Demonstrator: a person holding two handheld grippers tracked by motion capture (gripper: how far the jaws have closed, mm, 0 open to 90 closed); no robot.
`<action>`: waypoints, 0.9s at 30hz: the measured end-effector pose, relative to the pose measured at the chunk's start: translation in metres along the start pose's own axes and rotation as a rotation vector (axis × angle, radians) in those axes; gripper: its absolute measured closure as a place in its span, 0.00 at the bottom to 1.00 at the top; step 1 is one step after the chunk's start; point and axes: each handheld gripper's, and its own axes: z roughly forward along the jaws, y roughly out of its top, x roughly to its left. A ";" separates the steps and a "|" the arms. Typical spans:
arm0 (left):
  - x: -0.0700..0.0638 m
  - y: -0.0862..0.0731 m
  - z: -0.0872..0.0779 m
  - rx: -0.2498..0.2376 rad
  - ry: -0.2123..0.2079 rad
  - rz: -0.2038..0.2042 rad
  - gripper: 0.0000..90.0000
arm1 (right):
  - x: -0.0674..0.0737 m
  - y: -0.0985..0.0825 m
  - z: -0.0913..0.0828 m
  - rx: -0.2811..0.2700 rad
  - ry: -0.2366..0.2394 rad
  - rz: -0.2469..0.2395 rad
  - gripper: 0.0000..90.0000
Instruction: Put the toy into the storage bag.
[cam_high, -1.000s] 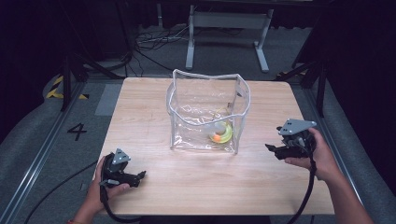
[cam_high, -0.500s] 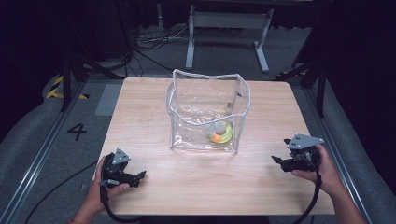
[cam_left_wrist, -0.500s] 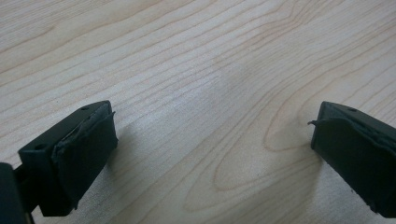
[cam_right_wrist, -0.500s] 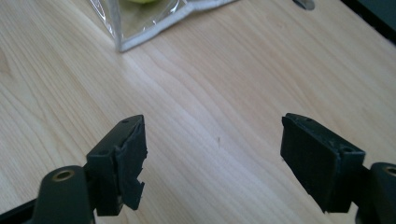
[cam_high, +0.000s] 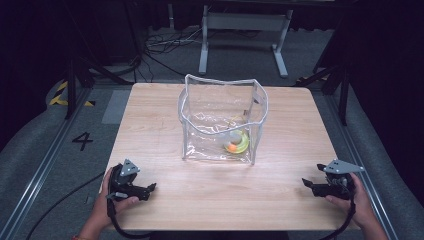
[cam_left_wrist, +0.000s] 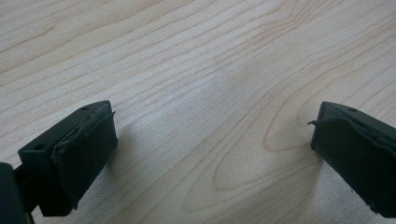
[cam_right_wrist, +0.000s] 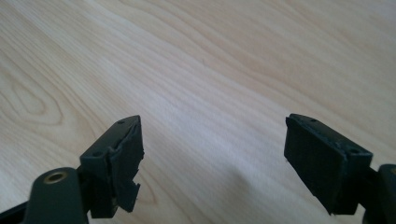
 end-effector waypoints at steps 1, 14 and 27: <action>0.000 0.000 0.000 -0.001 0.000 0.001 0.01 | -0.002 -0.006 -0.001 -0.001 0.002 0.016 0.24; 0.000 0.001 0.001 -0.001 -0.003 -0.001 0.00 | -0.013 -0.036 0.002 -0.009 0.009 0.161 0.16; 0.000 0.001 0.001 0.001 0.000 -0.005 0.00 | -0.013 -0.036 0.002 -0.006 0.001 0.175 0.16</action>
